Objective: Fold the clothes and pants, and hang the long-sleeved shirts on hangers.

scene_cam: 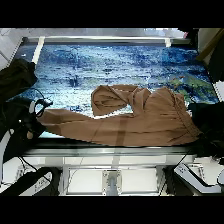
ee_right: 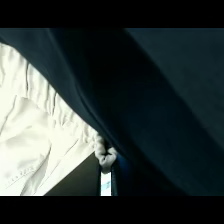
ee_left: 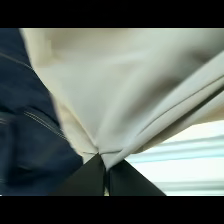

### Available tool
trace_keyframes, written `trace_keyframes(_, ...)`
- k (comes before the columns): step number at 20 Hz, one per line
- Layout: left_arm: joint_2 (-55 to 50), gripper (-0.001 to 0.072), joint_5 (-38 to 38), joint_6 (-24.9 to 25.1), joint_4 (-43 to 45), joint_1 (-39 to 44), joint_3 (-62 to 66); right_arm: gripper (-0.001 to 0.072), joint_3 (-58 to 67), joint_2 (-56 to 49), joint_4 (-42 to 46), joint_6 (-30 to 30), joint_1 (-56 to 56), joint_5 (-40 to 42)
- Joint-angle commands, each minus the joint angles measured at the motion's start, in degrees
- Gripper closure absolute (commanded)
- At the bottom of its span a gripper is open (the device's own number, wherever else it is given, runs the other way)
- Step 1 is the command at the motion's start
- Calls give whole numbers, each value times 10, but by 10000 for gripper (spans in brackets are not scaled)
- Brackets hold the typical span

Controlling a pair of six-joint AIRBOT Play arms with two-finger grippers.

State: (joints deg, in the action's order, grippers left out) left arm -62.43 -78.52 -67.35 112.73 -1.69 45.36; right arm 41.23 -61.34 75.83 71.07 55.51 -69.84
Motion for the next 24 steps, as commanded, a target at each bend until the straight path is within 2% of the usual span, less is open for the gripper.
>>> trace_keyframes(1,0,324,-18,-91,-7,-1,-17,600,0,1,5,-1,1,-13)
trace_keyframes(2,0,23,-33,-92,-5,-1,-4,430,2,2,5,0,1,-22)
trace_keyframes(3,1,-2,-52,-108,4,-1,19,316,11,2,5,0,1,-42)
trace_keyframes(6,24,-2,-39,-144,10,0,125,314,76,23,-13,0,1,-82)
trace_keyframes(8,39,-1,45,-195,-17,7,205,314,137,49,-61,0,1,-78)
trace_keyframes(9,38,-1,103,-233,-69,8,237,315,164,59,-104,1,1,-61)
trace_keyframes(10,27,0,137,-225,-147,8,259,315,184,67,-155,0,-2,-37)
trace_keyframes(12,-35,0,142,-163,-321,14,277,316,202,70,-236,0,-26,12)
trace_keyframes(14,-118,1,132,-111,-416,40,277,316,202,68,-245,0,-75,50)
trace_keyframes(17,-235,1,146,-110,-429,97,277,316,202,56,-240,0,-143,63)
trace_keyframes(19,-287,2,183,-109,-450,130,277,316,202,49,-230,-1,-176,71)
trace_keyframes(21,-323,2,214,-83,-513,147,277,316,202,42,-217,-1,-199,71)
trace_keyframes(24,-361,2,220,-80,-584,148,277,316,202,37,-196,-1,-210,69)
